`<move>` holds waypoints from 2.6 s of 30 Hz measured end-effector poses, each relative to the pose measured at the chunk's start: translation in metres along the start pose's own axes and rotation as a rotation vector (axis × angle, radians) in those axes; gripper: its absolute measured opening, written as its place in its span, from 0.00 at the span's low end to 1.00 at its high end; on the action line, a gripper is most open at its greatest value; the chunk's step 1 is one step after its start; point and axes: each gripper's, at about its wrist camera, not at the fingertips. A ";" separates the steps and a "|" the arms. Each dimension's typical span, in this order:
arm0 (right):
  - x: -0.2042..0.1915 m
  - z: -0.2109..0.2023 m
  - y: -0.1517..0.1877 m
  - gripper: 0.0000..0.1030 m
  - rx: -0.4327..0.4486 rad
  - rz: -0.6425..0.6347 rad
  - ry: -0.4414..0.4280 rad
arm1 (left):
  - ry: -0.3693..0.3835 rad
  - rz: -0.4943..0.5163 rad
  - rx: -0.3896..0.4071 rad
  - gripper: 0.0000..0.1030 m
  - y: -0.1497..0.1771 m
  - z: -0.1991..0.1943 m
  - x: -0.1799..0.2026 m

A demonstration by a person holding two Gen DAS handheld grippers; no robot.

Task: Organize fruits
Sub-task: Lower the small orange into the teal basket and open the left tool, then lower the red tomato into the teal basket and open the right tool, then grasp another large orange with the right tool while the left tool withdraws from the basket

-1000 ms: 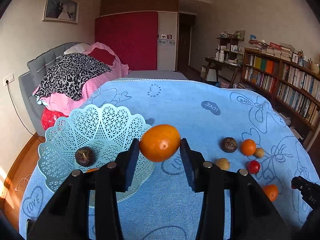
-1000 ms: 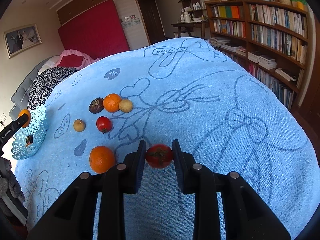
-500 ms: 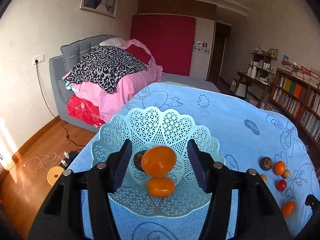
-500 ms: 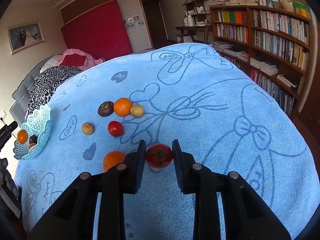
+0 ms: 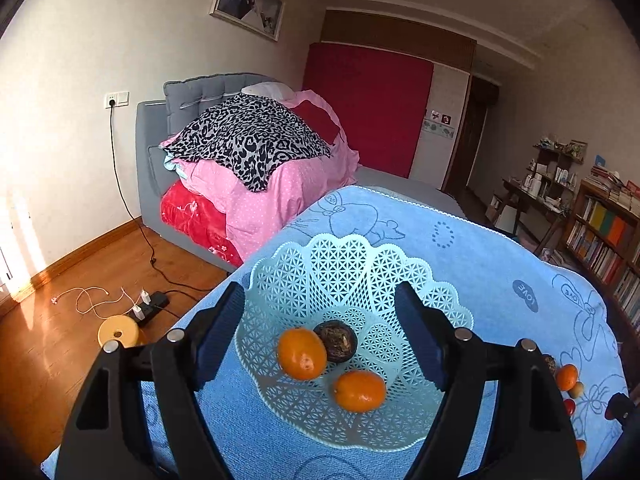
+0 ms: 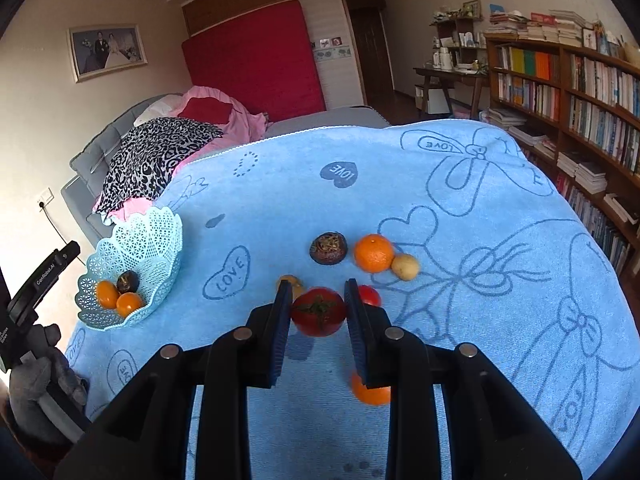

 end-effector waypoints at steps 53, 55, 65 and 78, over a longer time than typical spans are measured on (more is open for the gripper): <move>-0.009 0.035 0.012 0.55 -0.083 0.006 0.027 | -0.005 0.041 -0.019 0.97 0.022 0.015 0.019; 0.001 0.031 0.016 0.56 -0.080 0.011 0.055 | -0.006 0.047 -0.018 0.97 0.023 0.015 0.019; 0.034 0.025 0.035 0.56 -0.104 0.057 0.110 | -0.013 0.078 -0.016 0.97 0.027 0.016 0.025; 0.040 0.038 0.049 0.56 -0.166 0.058 0.103 | -0.026 0.123 0.000 0.97 0.032 0.016 0.034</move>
Point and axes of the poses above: each gripper's, at about its wrist camera, not at the fingertips, and z roughly the way its jaws point, x to its right, y to its underside, and after that the axes turned 6 degrees about -x, right-handed
